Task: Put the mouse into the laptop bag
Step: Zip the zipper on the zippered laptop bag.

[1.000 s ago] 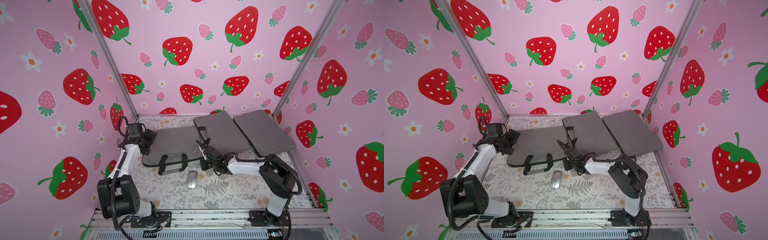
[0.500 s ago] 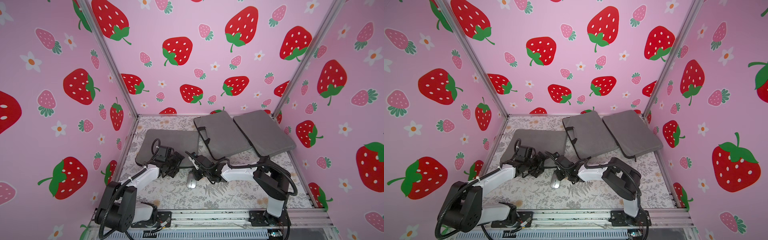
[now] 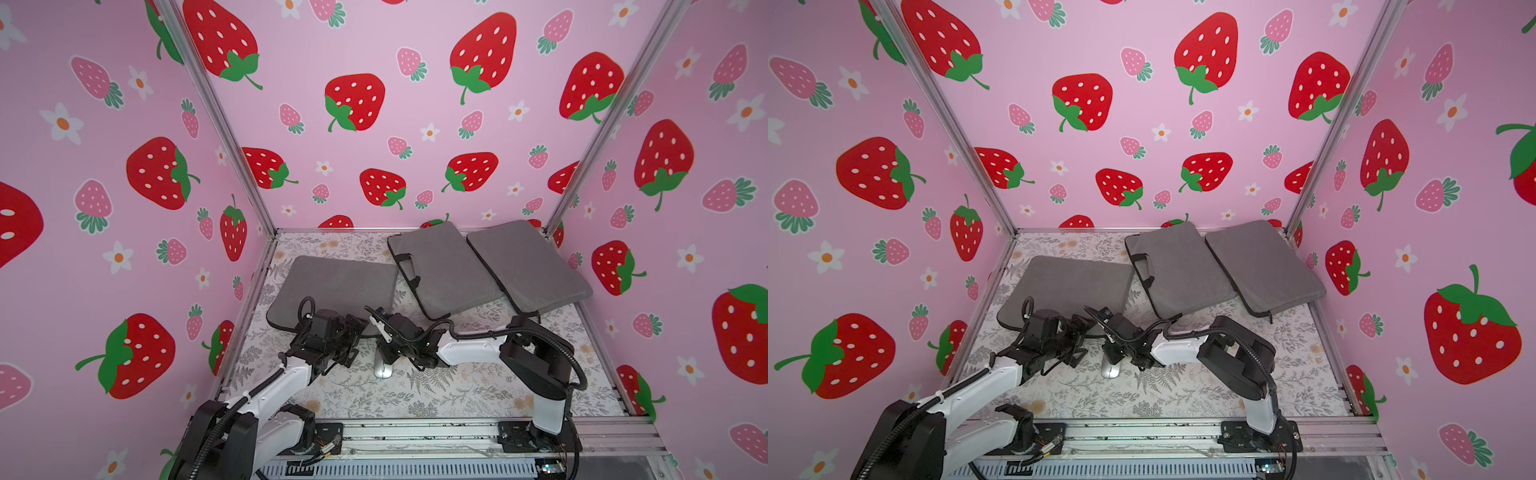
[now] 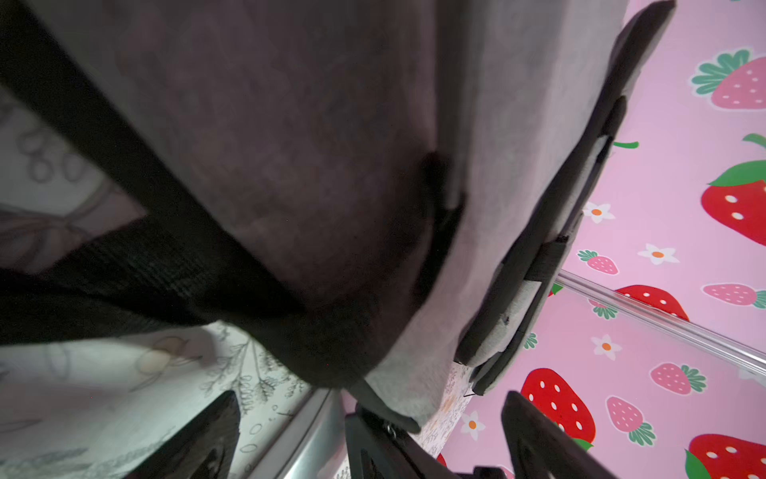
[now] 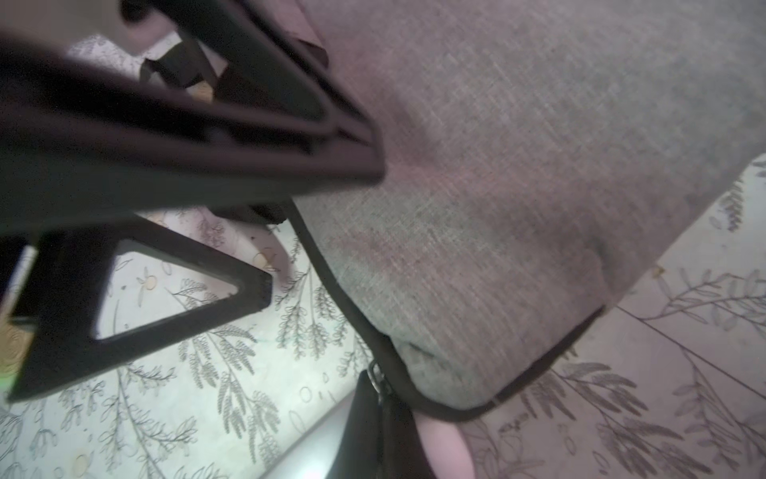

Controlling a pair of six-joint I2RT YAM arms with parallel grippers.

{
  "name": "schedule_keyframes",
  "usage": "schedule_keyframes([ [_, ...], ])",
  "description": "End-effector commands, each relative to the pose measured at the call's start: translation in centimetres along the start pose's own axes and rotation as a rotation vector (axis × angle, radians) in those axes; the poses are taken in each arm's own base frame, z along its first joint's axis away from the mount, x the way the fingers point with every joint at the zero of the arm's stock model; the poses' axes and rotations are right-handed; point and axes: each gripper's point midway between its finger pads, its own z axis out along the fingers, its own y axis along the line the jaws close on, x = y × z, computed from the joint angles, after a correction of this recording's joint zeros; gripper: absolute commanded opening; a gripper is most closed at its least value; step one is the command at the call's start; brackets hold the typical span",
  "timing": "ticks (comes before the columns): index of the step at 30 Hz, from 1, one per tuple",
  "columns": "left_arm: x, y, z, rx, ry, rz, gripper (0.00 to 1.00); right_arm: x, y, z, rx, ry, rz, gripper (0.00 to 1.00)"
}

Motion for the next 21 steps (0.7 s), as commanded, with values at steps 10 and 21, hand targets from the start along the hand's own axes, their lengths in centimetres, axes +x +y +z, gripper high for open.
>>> schedule_keyframes([
  [10,-1.7,-0.3,-0.7,0.000,-0.110,0.000,0.01,0.6,2.7,0.2,-0.066,-0.017,-0.042,0.00],
  [21,-1.6,-0.4,-1.1,0.016,-0.111,-0.007,0.00,3.2,-1.3,-0.4,0.063,0.024,-0.034,0.00],
])
